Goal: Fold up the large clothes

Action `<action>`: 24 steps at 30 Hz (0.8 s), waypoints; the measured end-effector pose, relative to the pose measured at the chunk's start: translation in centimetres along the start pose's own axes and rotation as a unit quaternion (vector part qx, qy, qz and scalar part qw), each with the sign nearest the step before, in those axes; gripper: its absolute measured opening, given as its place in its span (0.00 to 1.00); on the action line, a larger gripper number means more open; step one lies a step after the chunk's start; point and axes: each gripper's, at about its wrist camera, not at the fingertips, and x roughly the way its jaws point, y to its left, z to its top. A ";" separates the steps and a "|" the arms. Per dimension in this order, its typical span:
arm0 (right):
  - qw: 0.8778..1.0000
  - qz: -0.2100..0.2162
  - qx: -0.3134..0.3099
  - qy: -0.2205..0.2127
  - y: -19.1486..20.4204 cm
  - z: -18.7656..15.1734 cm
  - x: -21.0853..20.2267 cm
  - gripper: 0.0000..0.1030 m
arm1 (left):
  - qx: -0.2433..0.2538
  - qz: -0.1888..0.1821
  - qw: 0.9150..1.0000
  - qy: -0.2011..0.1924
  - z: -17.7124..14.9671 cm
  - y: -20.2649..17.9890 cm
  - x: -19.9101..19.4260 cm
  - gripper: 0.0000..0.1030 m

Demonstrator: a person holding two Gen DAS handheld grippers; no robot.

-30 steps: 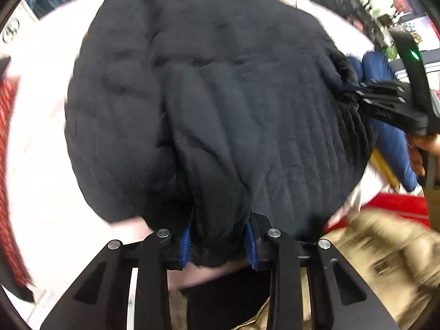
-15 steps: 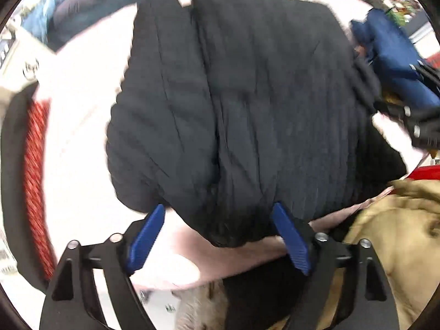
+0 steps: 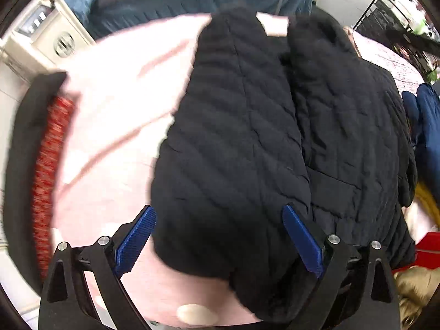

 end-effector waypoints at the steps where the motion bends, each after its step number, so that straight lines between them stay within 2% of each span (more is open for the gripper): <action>1: 1.000 -0.016 0.003 0.017 -1.1 0.8 2.2 0.83 | -0.002 -0.006 1.000 0.008 0.2 -0.1 0.6 0.89; 3: 0.997 -0.025 0.021 0.065 -3.4 1.3 6.3 0.83 | -0.005 -0.015 1.000 0.026 0.2 -0.1 2.2 0.89; 4: 0.993 -0.014 0.045 0.104 -5.0 1.0 9.0 0.83 | -0.006 -0.020 0.999 0.035 0.2 -0.1 2.9 0.91; 6: 0.981 0.033 0.115 0.156 -7.8 -0.3 12.7 0.83 | -0.015 -0.030 0.999 0.043 0.0 0.1 3.9 0.94; 9: 0.959 0.104 0.187 0.187 -9.6 -3.6 15.7 0.87 | -0.037 -0.058 0.996 0.057 0.0 0.5 5.0 0.94; 10: 0.959 0.107 0.181 0.187 -9.4 -4.1 16.1 0.87 | -0.039 -0.064 0.995 0.059 0.0 0.6 5.3 0.93; 12: 0.971 0.094 0.140 0.168 -8.0 -4.6 15.7 0.85 | -0.037 -0.085 0.994 0.057 0.2 0.3 5.9 0.92; 14: 0.978 0.087 0.105 0.155 -6.6 -5.0 14.8 0.62 | -0.044 -0.094 0.993 0.056 0.4 0.3 6.5 0.84; 15: 0.979 0.095 0.093 0.152 -6.1 -5.1 14.4 0.37 | -0.048 -0.092 0.993 0.056 0.6 0.4 6.7 0.78; 16: 0.979 0.106 0.090 0.150 -5.6 -5.2 13.8 0.19 | -0.053 -0.086 0.993 0.056 0.7 0.4 6.8 0.68; 17: 0.979 0.109 0.091 0.147 -5.4 -5.1 13.1 0.14 | -0.055 -0.079 0.994 0.057 0.8 0.5 6.8 0.63; 18: 0.980 0.111 0.092 0.139 -5.2 -5.3 12.3 0.09 | -0.053 -0.072 0.995 0.055 1.0 0.3 6.6 0.53; 19: 0.980 0.112 0.096 0.132 -5.1 -5.5 11.6 0.07 | -0.051 -0.065 0.995 0.050 1.2 0.1 6.2 0.42; 21: 0.979 0.123 0.124 0.101 -5.2 -5.9 8.9 0.06 | -0.070 -0.051 0.996 0.027 1.1 0.1 4.6 0.26; 24: 0.971 0.153 0.175 0.051 -6.0 -6.1 3.8 0.05 | -0.103 -0.067 0.992 -0.004 0.6 0.8 1.8 0.12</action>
